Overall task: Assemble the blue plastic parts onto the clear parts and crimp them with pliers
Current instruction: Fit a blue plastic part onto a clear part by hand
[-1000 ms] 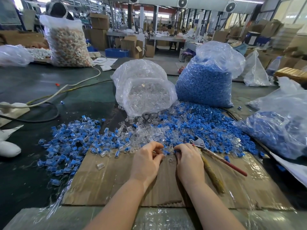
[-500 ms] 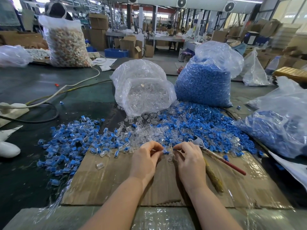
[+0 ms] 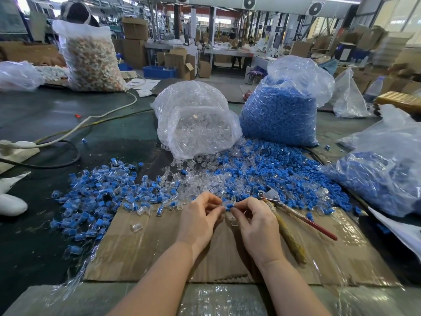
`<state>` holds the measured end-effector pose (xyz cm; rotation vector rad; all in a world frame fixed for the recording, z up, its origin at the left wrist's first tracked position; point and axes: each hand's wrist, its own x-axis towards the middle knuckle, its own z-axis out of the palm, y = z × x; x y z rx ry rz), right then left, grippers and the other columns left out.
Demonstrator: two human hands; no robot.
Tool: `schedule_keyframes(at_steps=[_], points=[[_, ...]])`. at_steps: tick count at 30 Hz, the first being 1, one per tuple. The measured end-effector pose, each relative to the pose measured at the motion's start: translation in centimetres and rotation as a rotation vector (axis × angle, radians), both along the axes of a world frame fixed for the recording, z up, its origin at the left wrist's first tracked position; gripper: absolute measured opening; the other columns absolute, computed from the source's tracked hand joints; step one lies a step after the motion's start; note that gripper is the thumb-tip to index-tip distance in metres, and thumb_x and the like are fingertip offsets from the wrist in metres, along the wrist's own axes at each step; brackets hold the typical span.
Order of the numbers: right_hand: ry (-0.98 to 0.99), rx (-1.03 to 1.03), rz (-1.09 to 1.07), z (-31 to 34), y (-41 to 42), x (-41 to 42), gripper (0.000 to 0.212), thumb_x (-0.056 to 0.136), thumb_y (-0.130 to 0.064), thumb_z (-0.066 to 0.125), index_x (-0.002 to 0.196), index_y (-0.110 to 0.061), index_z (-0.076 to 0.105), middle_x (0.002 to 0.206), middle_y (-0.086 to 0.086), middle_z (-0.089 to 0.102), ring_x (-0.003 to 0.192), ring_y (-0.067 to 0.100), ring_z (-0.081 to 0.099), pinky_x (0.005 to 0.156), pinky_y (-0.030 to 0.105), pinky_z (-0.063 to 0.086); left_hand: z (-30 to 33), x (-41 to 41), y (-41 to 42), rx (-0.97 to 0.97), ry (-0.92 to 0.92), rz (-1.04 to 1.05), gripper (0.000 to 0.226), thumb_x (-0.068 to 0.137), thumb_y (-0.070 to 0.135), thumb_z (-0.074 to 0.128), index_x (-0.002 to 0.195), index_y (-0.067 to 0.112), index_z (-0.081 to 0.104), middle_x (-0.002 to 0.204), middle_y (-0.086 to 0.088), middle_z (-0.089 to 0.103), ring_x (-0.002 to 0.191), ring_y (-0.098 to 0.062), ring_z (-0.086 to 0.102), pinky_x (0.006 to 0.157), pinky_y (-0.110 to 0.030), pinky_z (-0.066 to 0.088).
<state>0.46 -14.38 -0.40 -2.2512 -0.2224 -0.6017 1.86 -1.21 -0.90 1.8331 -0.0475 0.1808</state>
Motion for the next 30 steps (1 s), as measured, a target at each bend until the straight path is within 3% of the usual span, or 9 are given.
schedule_keyframes(at_steps=[3, 8, 14, 18, 22, 30], points=[[-0.020, -0.028, -0.005, -0.07, 0.08, 0.03, 0.008, 0.082, -0.013, 0.070, 0.077, -0.012, 0.063, 0.074, -0.007, 0.059, 0.074, 0.014, 0.052, 0.069, 0.028, 0.043, -0.06, 0.01, 0.02, -0.042, 0.013, -0.003, 0.020, 0.083, 0.005, 0.067, 0.079, 0.024, 0.061, 0.077, -0.002, 0.068, 0.075, -0.015, 0.067, 0.070, -0.027, 0.056], [-0.045, -0.107, -0.017, -0.24, 0.24, 0.04, 0.011, 0.081, -0.014, 0.070, 0.073, -0.010, 0.062, 0.072, -0.001, 0.061, 0.073, 0.019, 0.053, 0.067, 0.034, 0.045, 0.14, -0.14, 0.15, -0.081, 0.020, -0.050, 0.017, 0.082, 0.003, 0.067, 0.080, 0.019, 0.063, 0.076, -0.002, 0.068, 0.070, -0.007, 0.066, 0.062, -0.017, 0.052], [-0.047, -0.140, -0.010, -0.32, 0.29, -0.01, 0.011, 0.079, -0.013, 0.071, 0.072, -0.010, 0.063, 0.072, 0.000, 0.062, 0.073, 0.022, 0.054, 0.067, 0.038, 0.047, 0.18, -0.27, 0.25, -0.040, 0.018, -0.080, 0.013, 0.082, 0.004, 0.067, 0.082, 0.017, 0.064, 0.081, -0.004, 0.069, 0.081, -0.016, 0.067, 0.074, -0.025, 0.055], [-0.071, -0.136, 0.009, -0.19, 0.25, -0.04, 0.011, 0.077, -0.015, 0.075, 0.078, -0.012, 0.064, 0.075, -0.003, 0.062, 0.075, 0.018, 0.054, 0.069, 0.031, 0.045, 0.19, -0.18, 0.31, 0.018, -0.017, -0.059, 0.010, 0.084, 0.008, 0.066, 0.085, 0.018, 0.065, 0.079, -0.001, 0.068, 0.075, -0.010, 0.064, 0.067, -0.015, 0.050], [-0.073, -0.109, 0.042, -0.06, 0.18, -0.03, 0.024, 0.076, -0.013, 0.074, 0.099, -0.014, 0.066, 0.088, -0.006, 0.057, 0.087, 0.013, 0.053, 0.079, 0.019, 0.037, 0.22, -0.08, 0.27, 0.024, -0.018, -0.059, 0.008, 0.085, 0.010, 0.065, 0.087, 0.017, 0.064, 0.081, -0.003, 0.068, 0.078, -0.017, 0.064, 0.073, -0.024, 0.053], [-0.046, -0.142, 0.073, -0.11, 0.01, 0.02, 0.015, 0.080, -0.017, 0.071, 0.095, -0.015, 0.070, 0.087, -0.002, 0.059, 0.087, 0.015, 0.053, 0.078, 0.024, 0.041, 0.08, -0.01, 0.31, 0.029, -0.019, -0.065, 0.006, 0.086, 0.010, 0.064, 0.087, 0.015, 0.065, 0.080, -0.003, 0.068, 0.075, -0.014, 0.064, 0.069, -0.021, 0.052]])
